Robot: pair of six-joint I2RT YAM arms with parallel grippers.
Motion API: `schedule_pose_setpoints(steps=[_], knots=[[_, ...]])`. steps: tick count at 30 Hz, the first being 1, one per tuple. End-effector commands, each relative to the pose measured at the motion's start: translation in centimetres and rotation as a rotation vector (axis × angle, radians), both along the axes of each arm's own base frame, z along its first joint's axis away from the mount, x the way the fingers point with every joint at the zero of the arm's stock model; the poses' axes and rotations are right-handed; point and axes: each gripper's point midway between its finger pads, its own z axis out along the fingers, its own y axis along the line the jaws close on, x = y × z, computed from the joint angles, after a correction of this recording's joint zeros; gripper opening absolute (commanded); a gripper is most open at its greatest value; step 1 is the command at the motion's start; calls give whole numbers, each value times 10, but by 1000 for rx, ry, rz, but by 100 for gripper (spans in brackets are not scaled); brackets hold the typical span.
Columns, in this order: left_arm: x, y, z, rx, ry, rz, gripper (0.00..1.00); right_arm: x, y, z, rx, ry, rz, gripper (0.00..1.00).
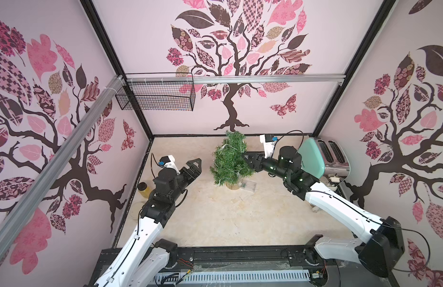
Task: Remove string lights from the small christmas tree
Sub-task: Remove the light string from the Christmas tree.
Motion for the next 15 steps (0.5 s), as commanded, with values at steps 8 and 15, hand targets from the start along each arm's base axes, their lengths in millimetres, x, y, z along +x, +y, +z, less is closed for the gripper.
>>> schedule_pose_setpoints(steps=[8, 15], knots=[[0, 0, -6, 6, 7, 1, 98, 9, 7, 11, -15, -28, -7, 38], [0, 0, -6, 6, 5, 4, 98, 10, 5, 12, -24, -31, -19, 27]])
